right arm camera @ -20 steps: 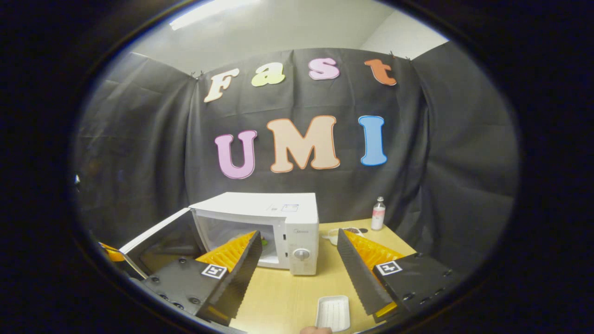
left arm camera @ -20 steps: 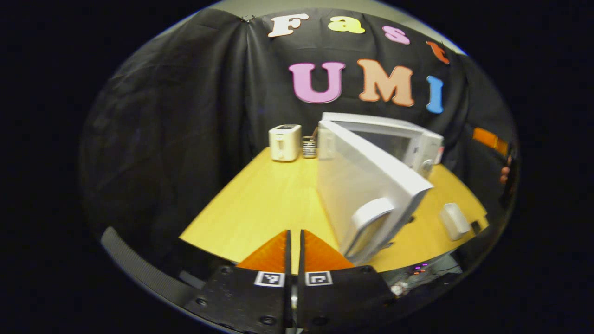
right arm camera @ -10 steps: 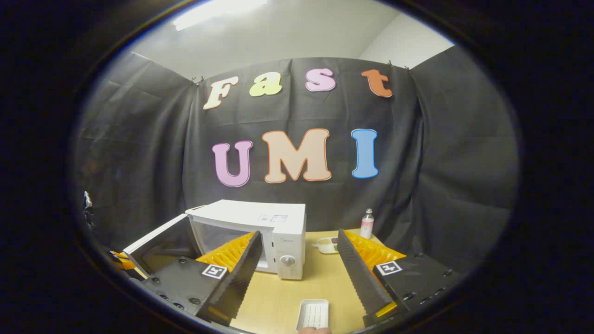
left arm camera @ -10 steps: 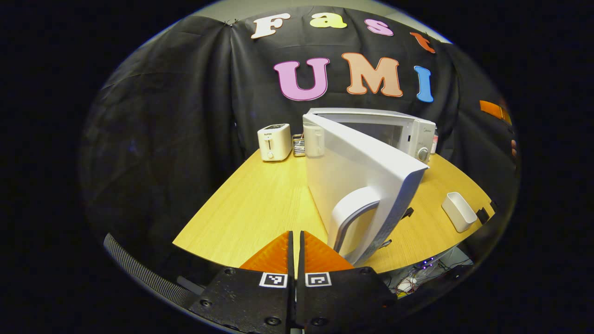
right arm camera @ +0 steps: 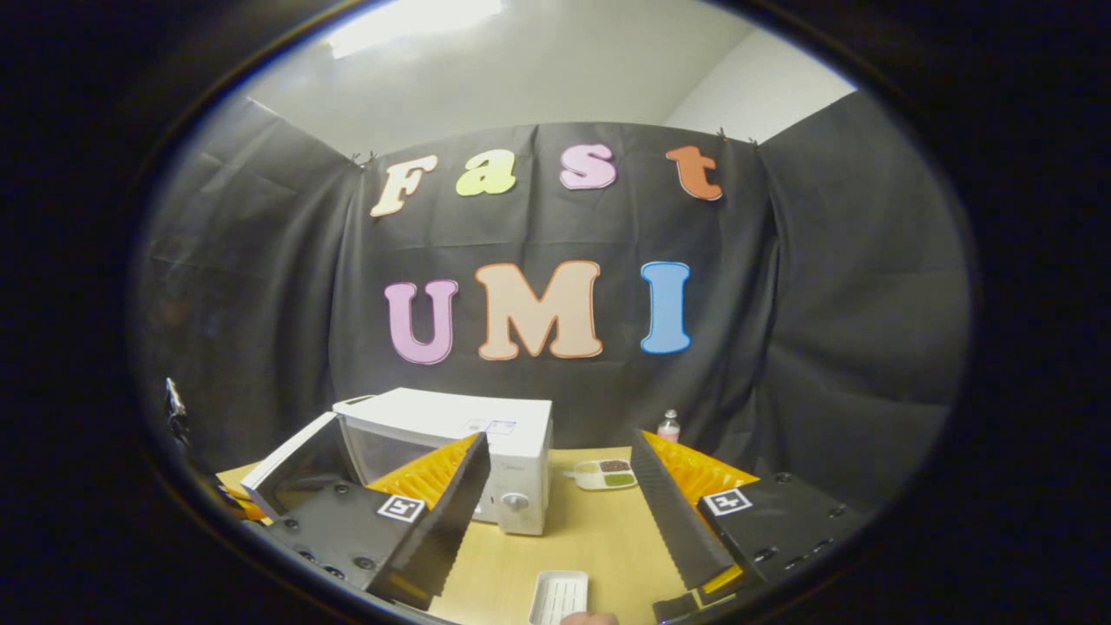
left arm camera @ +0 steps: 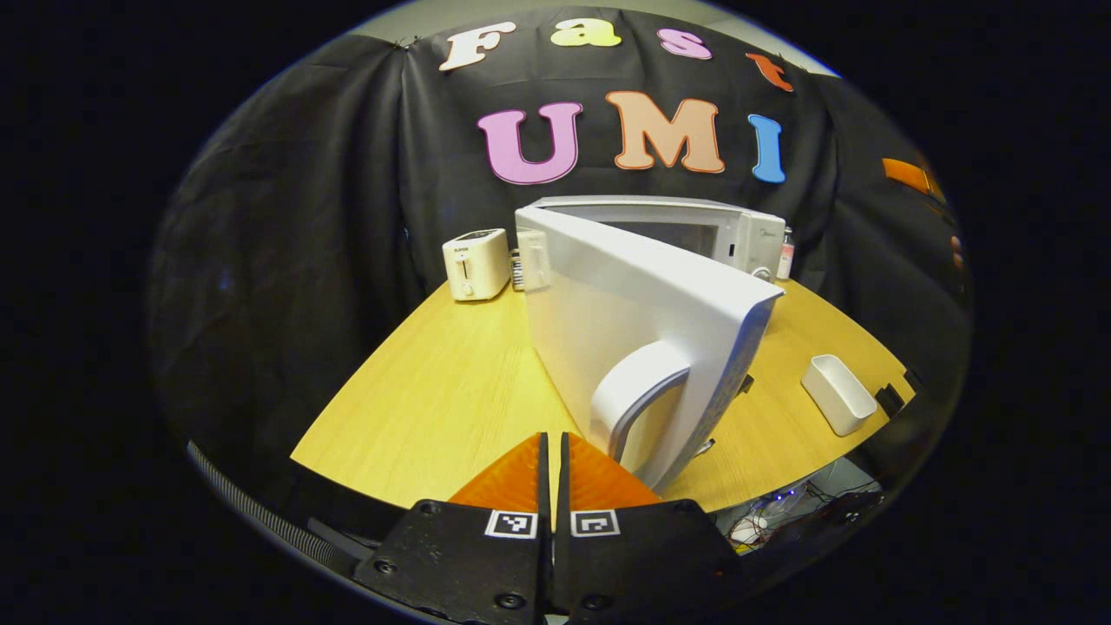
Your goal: Open the microwave oven with the left hand, put the food in, and close the microwave oven.
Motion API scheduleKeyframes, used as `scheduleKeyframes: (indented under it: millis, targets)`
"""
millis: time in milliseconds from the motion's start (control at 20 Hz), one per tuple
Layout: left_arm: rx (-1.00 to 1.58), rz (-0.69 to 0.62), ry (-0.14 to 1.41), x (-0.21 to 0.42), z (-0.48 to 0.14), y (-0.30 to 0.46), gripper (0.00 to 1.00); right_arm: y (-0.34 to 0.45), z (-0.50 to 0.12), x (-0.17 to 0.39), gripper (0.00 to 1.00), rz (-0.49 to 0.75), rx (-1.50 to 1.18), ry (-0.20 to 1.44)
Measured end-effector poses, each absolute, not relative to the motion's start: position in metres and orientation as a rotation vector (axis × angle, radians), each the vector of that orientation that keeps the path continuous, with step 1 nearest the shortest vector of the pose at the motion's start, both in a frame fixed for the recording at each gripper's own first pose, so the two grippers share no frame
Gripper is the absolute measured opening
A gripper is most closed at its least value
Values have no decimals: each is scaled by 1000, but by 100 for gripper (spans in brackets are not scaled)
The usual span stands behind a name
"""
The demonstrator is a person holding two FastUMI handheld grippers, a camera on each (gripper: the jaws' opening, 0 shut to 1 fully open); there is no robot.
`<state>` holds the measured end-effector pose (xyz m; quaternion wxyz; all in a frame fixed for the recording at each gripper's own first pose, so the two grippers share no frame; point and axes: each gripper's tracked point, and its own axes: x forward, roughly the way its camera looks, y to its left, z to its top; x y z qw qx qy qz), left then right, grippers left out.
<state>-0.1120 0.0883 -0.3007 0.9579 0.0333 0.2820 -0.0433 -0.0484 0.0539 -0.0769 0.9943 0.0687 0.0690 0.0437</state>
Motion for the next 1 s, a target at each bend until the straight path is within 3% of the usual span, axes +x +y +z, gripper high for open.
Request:
scheduleKeyframes:
  millis: [350,400,450,1000]
  targets:
    - [67,-174,545,-89,-291,48,0,47,-67,-54,92,88,130,122]
    - [65,-184,543,-84,-291,43,0,47,-66,-55,100,92,131,121]
    - [64,-195,541,-81,-291,37,0,48,-66,-57,93,93,133,122]
    - [69,-322,528,-49,-294,-21,0,28,-70,-67,93,47,100,146]
